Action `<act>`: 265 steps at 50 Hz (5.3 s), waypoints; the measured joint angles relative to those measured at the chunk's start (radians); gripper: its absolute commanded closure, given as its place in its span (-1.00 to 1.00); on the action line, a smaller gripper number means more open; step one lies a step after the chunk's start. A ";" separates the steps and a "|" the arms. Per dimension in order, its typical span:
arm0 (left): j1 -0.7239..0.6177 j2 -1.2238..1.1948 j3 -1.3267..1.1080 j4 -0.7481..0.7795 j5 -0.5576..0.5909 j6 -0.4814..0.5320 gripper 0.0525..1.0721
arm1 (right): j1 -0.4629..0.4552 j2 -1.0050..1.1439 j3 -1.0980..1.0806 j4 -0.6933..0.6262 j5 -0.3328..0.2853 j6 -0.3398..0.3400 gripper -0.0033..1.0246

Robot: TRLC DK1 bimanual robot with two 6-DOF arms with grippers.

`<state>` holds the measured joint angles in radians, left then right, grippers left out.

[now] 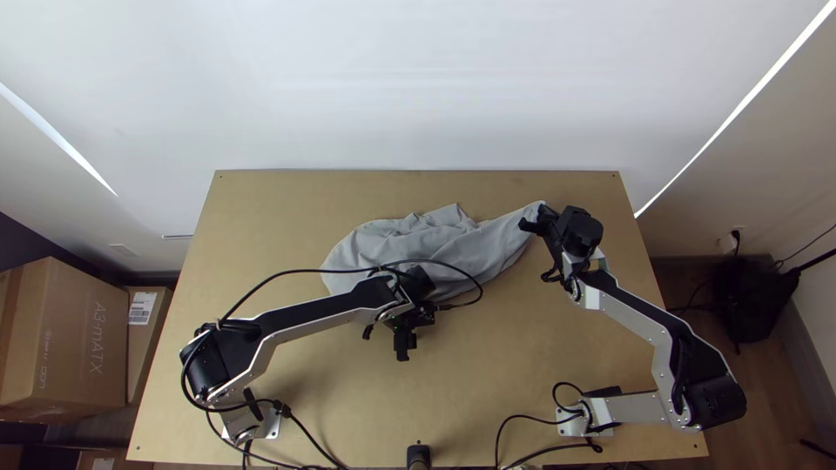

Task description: Fold the t-shirt

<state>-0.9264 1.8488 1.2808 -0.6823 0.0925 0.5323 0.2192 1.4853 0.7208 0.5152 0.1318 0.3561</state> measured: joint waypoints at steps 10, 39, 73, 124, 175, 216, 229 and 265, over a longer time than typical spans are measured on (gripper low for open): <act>0.032 0.000 0.000 -0.004 0.000 0.005 -0.27 | 0.000 0.000 0.000 0.000 0.000 0.000 0.95; 0.058 -0.003 0.021 -0.053 -0.008 0.019 -0.28 | 0.000 0.000 0.000 0.001 0.000 0.000 0.95; 0.109 0.016 0.013 0.029 -0.027 0.026 0.78 | 0.003 0.000 0.000 0.008 0.000 0.000 0.95; 0.562 -0.180 0.339 -0.028 -0.026 -0.436 0.95 | -0.047 -0.231 0.082 -0.513 -0.113 0.000 0.95; 0.954 -0.661 0.574 0.279 -0.199 -0.610 0.95 | -0.143 0.048 1.365 -1.133 -0.464 -0.044 0.95; 0.959 -1.209 0.509 0.140 -0.217 -0.643 0.95 | -0.150 -0.668 1.144 -0.987 -0.473 0.132 0.95; 0.950 -1.313 0.137 0.058 -0.181 -0.743 0.95 | -0.021 -0.713 0.810 -0.974 -0.457 0.174 0.95; 0.850 -0.996 -0.604 0.496 -0.073 -0.676 0.95 | -0.071 -0.177 0.032 -0.492 -0.507 0.098 0.95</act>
<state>-0.0765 0.8528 0.6769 -0.1864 0.0193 -0.1440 0.1486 1.3079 0.7525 0.0235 -0.3756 0.4545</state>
